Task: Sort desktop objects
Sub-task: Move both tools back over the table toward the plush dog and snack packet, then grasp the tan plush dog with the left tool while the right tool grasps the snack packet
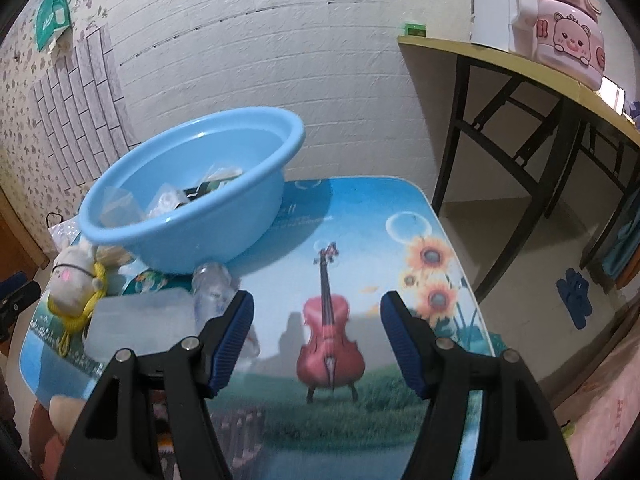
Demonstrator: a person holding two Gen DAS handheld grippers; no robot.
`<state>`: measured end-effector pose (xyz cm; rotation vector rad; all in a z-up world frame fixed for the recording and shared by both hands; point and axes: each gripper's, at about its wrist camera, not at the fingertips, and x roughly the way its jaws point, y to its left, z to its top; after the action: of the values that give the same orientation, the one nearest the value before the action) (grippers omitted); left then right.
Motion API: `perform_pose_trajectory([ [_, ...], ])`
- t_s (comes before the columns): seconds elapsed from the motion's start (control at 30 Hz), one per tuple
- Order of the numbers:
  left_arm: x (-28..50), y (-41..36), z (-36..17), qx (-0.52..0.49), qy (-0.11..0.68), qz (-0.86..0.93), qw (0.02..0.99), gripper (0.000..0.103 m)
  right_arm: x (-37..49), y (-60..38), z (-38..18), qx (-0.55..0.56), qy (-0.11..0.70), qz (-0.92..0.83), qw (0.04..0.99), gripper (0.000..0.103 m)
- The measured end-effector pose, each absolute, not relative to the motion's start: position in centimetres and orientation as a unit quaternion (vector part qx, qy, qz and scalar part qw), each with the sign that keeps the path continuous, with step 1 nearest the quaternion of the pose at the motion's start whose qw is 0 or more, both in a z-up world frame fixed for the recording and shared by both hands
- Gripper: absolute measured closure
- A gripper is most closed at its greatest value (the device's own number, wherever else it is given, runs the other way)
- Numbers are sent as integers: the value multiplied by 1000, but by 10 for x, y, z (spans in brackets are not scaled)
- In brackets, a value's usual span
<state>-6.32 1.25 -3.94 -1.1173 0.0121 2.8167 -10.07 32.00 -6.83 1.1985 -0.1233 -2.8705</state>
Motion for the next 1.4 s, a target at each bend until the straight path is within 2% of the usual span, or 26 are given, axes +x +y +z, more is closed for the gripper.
perform_pose_trajectory([
  [0.37,-17,24,-55,-390,4,916,92,32,-58,285,-78,402,-15,-912,76,37],
  [0.67,9,33,-58,-386,5,912,141,32,-43,279,-82,411,-6,-908,85,37],
  [0.77,12,40,-60,-387,10,907,163,20,-42,275,-83,414,0,-906,92,37],
  [0.87,15,47,-62,-386,21,903,187,19,-42,270,-85,417,5,-903,99,37],
  [0.97,17,57,-67,-393,37,897,199,14,-42,265,-88,423,5,-900,108,37],
  [1.4,7,56,-87,-423,44,887,179,7,-49,245,-87,415,19,-900,133,37],
])
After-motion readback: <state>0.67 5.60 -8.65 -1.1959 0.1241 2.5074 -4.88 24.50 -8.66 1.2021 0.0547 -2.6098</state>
